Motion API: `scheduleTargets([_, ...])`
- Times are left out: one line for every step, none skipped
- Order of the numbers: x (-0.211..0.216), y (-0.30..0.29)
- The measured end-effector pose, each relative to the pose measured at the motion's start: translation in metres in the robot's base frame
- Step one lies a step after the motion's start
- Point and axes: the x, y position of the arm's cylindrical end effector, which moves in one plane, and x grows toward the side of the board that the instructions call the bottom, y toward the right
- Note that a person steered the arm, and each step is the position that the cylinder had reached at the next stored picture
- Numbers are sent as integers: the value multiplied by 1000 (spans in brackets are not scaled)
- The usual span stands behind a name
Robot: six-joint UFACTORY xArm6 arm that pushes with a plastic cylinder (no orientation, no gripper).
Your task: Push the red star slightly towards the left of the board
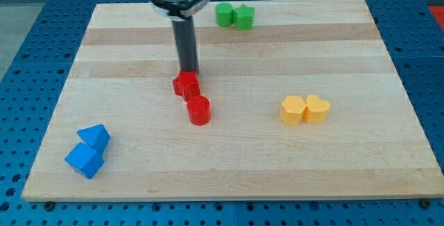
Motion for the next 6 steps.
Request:
scheduleTargets([-18, 4])
scheduleTargets([-37, 64])
scheduleTargets([-4, 90])
scheduleTargets([28, 65])
scheduleTargets([29, 56])
scheduleTargets([29, 42])
